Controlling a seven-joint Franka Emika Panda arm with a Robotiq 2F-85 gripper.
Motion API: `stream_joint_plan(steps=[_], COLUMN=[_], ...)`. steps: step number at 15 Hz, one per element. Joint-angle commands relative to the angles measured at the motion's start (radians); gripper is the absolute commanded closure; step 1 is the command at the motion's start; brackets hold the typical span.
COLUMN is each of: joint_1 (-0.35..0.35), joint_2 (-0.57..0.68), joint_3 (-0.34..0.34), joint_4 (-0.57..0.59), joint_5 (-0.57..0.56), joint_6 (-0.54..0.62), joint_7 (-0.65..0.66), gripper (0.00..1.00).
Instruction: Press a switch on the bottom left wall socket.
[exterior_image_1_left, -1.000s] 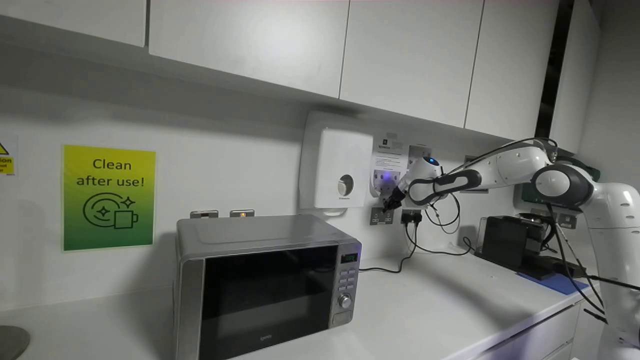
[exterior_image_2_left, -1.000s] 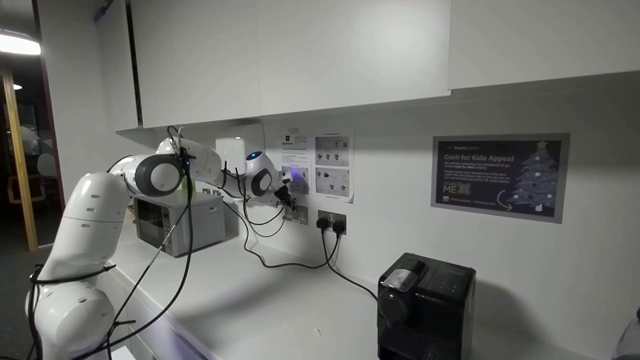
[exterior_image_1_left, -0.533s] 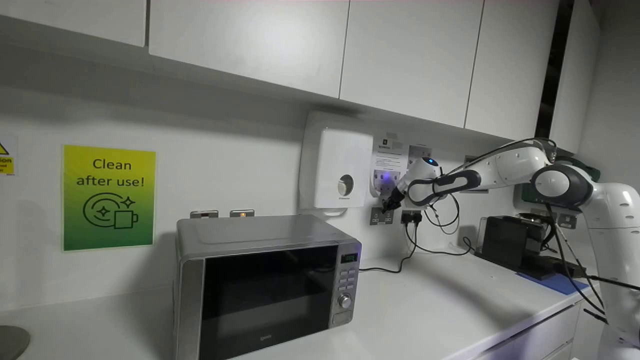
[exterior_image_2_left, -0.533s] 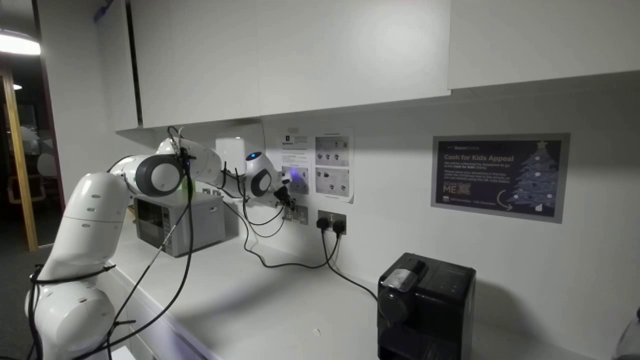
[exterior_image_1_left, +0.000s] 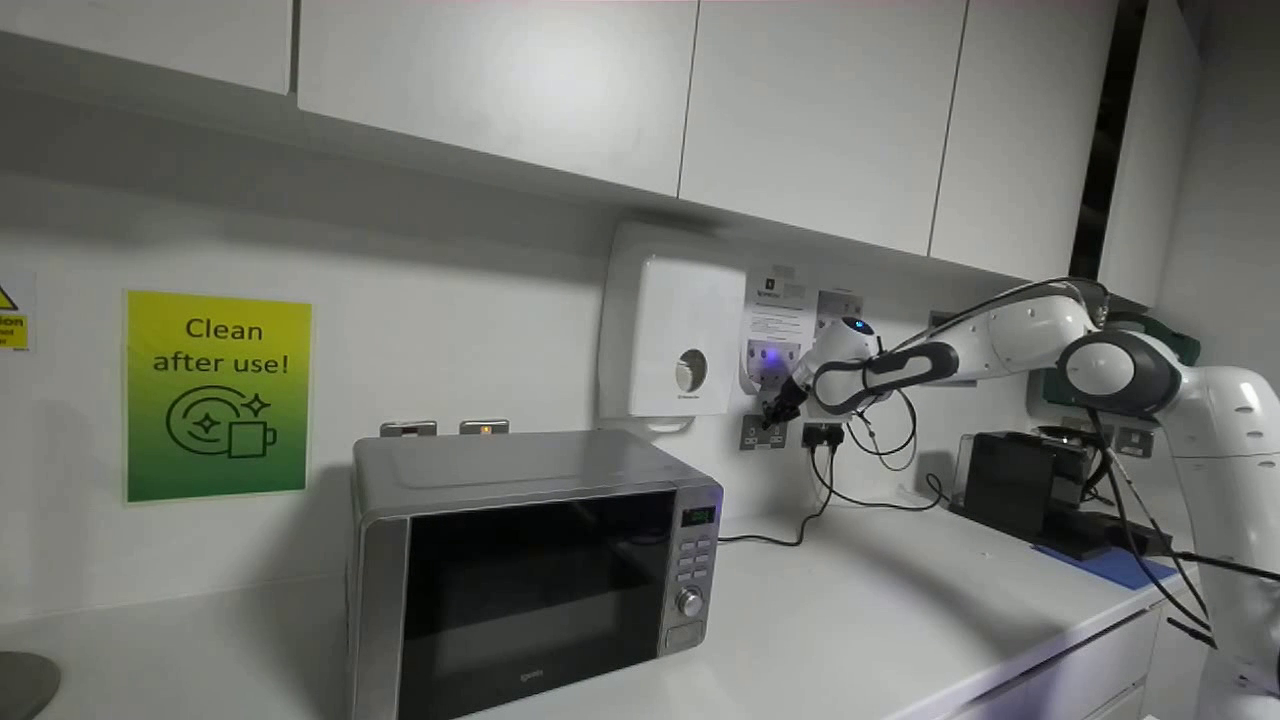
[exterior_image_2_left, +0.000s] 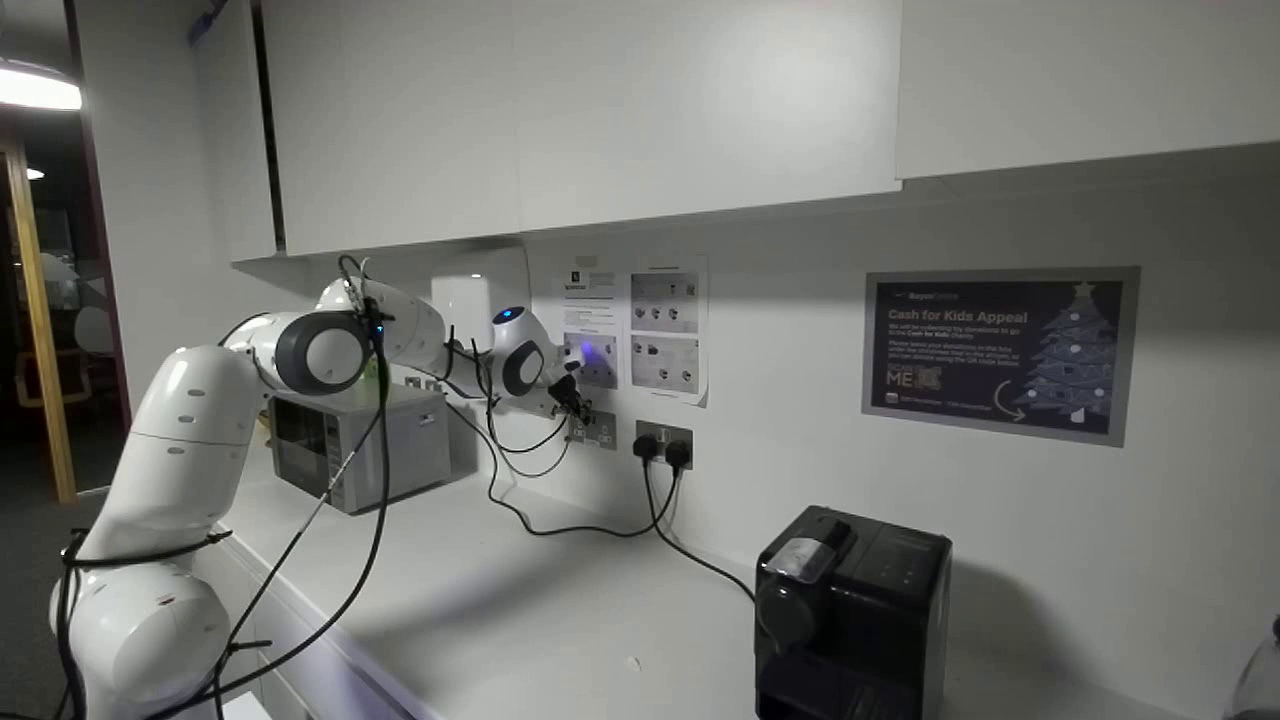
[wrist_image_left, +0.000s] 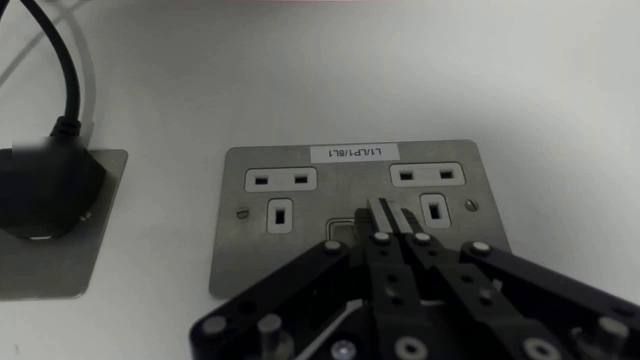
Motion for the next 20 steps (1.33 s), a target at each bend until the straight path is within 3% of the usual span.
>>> stream_joint_plan(steps=[1, 20], joint_1=[0.013, 0.011], joint_2=[0.028, 0.034], joint_3=[-0.016, -0.015], joint_4=[0.048, 0.083], joint_5=[-0.011, -0.002], joint_6=[0.029, 0.036], joint_7=[0.009, 0.014], gripper=[1.0, 1.0])
